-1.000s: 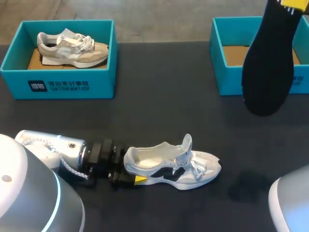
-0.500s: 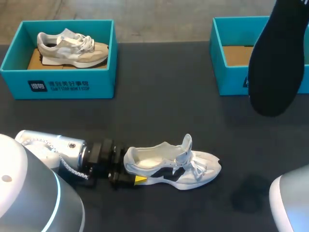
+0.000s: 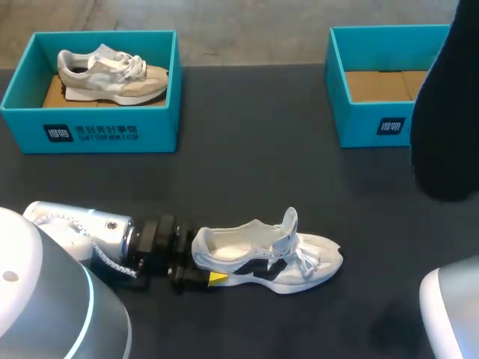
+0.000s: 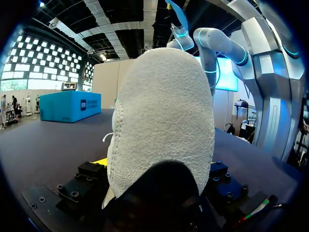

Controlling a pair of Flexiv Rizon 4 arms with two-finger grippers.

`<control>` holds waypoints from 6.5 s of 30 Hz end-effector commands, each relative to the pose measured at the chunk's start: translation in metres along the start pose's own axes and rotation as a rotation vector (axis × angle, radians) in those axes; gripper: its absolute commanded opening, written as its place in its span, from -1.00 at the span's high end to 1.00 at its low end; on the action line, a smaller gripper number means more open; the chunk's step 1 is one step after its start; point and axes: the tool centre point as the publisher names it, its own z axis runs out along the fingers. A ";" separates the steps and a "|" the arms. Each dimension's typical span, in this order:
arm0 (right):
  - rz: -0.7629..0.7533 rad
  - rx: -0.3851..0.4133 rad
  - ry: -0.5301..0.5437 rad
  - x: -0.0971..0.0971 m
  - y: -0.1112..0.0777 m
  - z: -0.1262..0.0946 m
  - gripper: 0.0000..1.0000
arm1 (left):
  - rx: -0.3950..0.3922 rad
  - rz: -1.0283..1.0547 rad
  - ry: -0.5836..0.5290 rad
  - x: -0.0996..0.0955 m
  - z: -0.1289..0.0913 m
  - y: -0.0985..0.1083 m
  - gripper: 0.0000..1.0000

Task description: Take the shoe out of the shoebox, open the shoe tongue, remove and reinsert the insole, then place the shoe into the shoebox

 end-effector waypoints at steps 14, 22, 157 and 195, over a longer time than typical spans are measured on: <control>0.052 0.086 0.179 0.017 -0.016 0.050 1.00 | -0.001 0.000 -0.001 0.000 0.001 0.000 1.00; 0.069 0.088 0.188 0.018 -0.024 0.053 1.00 | -0.001 0.000 -0.001 0.000 0.001 0.000 1.00; 0.203 0.047 0.249 0.063 -0.121 0.068 1.00 | -1.209 0.066 0.183 -0.012 -0.091 -0.078 -1.00; 0.203 0.047 0.249 0.063 -0.121 0.068 1.00 | -1.161 0.165 0.135 -0.064 -0.025 -0.098 -1.00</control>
